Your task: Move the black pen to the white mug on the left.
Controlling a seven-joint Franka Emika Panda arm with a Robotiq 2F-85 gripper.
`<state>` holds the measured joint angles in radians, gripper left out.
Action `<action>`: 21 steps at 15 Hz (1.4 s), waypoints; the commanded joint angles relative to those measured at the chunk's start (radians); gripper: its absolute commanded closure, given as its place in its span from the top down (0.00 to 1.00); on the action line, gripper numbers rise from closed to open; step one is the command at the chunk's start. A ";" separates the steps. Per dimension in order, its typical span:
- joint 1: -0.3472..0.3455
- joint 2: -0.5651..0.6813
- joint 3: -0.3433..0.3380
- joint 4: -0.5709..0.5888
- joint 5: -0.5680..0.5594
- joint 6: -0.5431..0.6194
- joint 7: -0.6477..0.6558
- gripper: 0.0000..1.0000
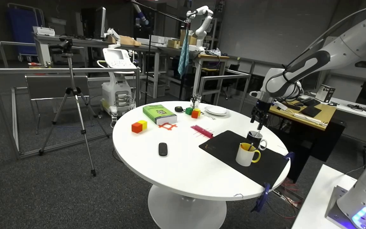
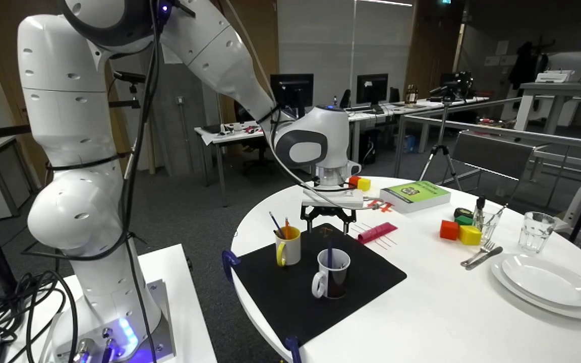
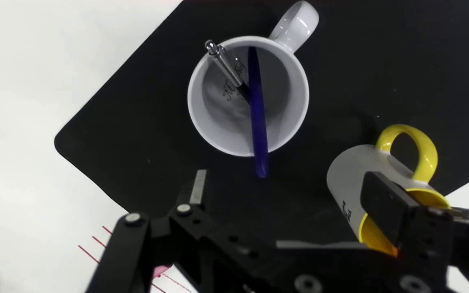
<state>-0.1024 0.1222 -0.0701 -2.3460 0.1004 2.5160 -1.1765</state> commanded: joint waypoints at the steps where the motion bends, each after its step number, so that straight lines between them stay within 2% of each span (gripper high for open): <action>1: -0.008 0.042 0.011 -0.018 -0.024 0.117 0.014 1.00; 4: -0.014 0.081 0.019 -0.016 -0.030 0.177 0.027 1.00; 7: -0.021 0.104 0.030 -0.012 -0.029 0.198 0.022 0.90; 9: -0.026 0.115 0.040 -0.010 -0.025 0.200 0.014 0.66; 10: -0.028 0.116 0.045 -0.011 -0.022 0.197 0.009 0.64; 18: -0.029 0.121 0.056 -0.006 -0.032 0.192 0.003 0.01; 20: -0.028 0.122 0.056 -0.005 -0.037 0.191 0.004 0.00; 21: -0.028 0.122 0.055 -0.005 -0.040 0.190 0.004 0.03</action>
<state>-0.1070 0.2440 -0.0340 -2.3453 0.0858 2.6818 -1.1723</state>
